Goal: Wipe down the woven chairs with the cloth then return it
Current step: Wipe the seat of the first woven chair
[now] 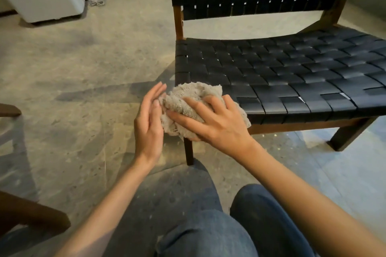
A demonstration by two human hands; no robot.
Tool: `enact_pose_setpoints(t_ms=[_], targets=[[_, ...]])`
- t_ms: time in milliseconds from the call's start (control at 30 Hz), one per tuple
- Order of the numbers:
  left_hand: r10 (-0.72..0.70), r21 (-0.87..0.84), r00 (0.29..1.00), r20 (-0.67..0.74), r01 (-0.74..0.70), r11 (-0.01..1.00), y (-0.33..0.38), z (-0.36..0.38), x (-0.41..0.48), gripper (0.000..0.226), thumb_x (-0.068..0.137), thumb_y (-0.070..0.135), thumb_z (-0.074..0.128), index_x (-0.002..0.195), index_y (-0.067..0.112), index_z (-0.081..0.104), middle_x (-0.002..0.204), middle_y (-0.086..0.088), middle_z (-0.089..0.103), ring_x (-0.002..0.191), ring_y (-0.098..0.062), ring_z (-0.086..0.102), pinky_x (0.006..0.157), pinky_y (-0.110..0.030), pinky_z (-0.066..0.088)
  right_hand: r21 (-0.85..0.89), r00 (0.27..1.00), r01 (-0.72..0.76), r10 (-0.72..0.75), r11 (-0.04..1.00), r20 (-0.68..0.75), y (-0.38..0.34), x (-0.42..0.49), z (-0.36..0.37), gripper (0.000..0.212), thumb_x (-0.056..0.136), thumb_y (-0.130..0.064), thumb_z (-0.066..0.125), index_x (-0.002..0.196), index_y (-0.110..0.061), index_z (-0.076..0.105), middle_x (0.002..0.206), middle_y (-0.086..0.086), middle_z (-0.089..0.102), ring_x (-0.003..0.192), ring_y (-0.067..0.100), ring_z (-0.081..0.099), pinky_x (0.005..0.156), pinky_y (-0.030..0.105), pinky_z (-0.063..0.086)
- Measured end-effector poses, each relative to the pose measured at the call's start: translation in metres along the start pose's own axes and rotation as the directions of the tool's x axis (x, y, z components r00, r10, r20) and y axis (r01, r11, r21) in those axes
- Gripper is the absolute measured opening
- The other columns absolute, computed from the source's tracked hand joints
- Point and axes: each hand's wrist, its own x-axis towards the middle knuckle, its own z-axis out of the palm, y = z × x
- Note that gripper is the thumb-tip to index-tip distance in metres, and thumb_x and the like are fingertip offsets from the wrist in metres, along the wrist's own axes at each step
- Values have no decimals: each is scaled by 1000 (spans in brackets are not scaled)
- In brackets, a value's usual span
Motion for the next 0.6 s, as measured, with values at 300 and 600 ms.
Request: enact_pose_setpoints(t_ms=[300,600], targets=[[14,631,810,586,-467,619,27,51,37,45,98,41,33,143,32,35,147,10,39,137,-6,31,118,-39,2,8,926,-360,357,933,120,57,-56,-28,40,92,-52,49,113,-23,67,99,6,67,88,32,57,67,37,39],[-199,650,672,713,-526,548,39,196,31,53,102,43,17,150,20,21,158,-7,16,146,-27,11,117,-50,6,-180,798,-585,601,791,43,143,-140,-65,37,90,-43,45,94,-17,72,94,5,66,98,29,51,74,38,35]])
